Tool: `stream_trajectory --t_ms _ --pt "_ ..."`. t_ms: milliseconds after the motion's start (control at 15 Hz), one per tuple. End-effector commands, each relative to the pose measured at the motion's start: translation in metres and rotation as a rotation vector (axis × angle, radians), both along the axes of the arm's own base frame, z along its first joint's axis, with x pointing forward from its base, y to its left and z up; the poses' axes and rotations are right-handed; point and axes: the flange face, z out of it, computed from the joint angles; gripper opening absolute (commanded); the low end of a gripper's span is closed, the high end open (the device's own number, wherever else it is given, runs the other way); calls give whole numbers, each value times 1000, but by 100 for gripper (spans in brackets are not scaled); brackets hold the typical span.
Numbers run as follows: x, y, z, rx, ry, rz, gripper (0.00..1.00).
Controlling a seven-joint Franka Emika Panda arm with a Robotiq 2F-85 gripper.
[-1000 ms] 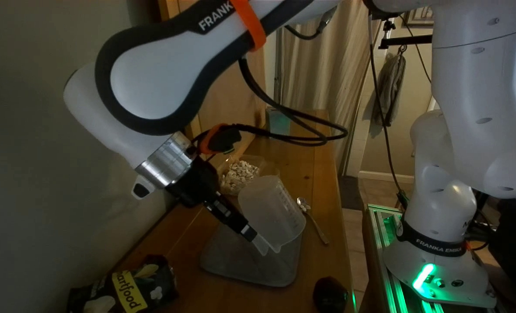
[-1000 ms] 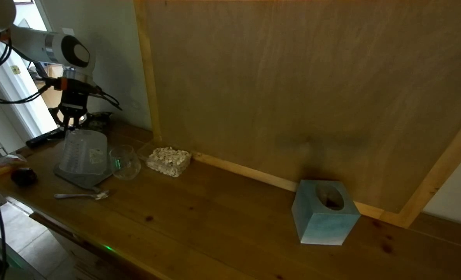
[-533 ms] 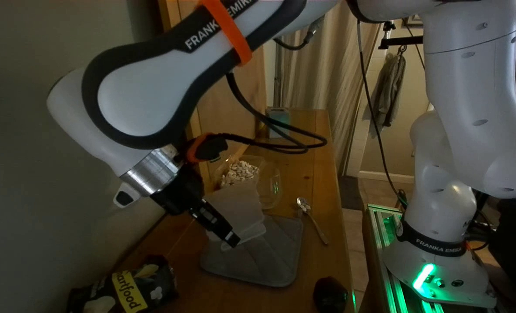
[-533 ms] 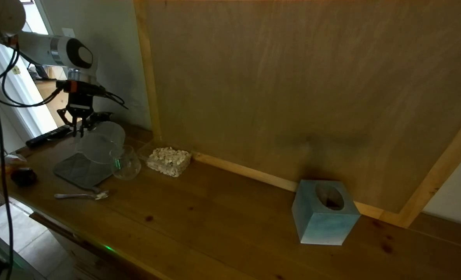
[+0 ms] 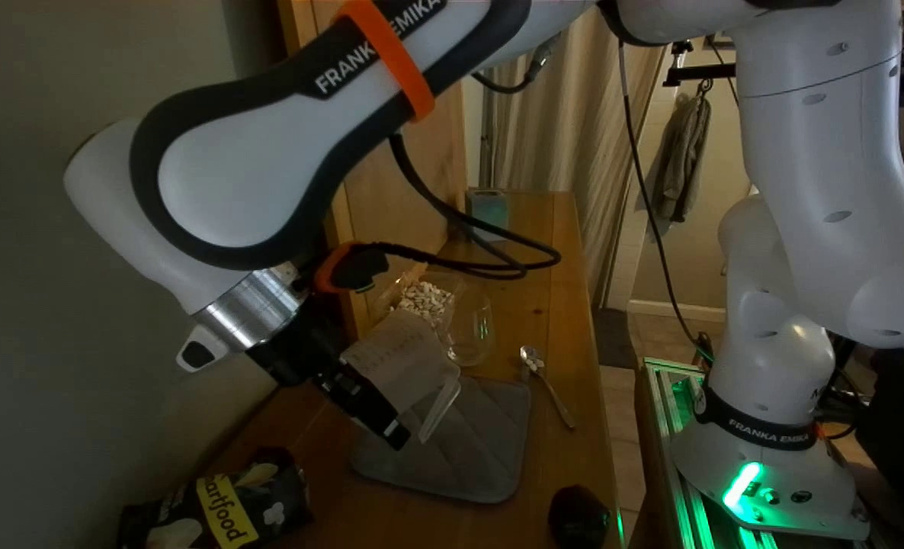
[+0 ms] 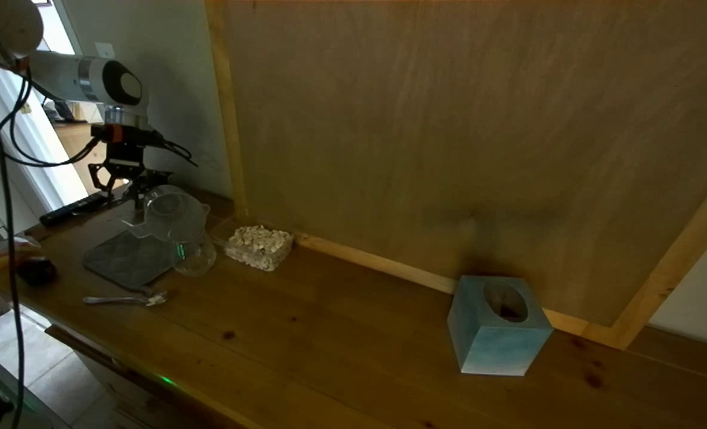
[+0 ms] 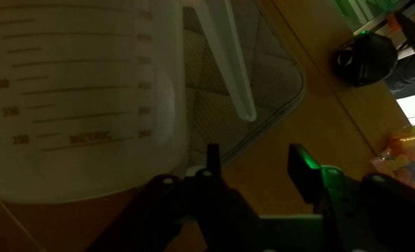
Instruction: Turn the plastic jar over
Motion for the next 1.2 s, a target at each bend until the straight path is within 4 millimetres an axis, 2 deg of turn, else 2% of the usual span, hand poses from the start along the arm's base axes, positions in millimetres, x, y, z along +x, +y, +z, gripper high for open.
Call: stream_trajectory --t_ms 0,133,200,400,600,800,1000,1067,1133 --pt "1 8 26 17 -102 -1 86" --pt "0 9 43 27 -159 -23 98" --pt "-2 7 53 32 -188 -48 100" --pt "-11 -15 92 35 -297 -188 100" --pt "-26 -44 119 37 -368 -327 100" --pt "-52 -81 131 38 -412 -473 100" --pt "-80 -115 130 38 -439 -622 100" --pt "-52 -96 132 22 -404 -526 100" --pt "-60 -106 131 21 -414 -560 100"
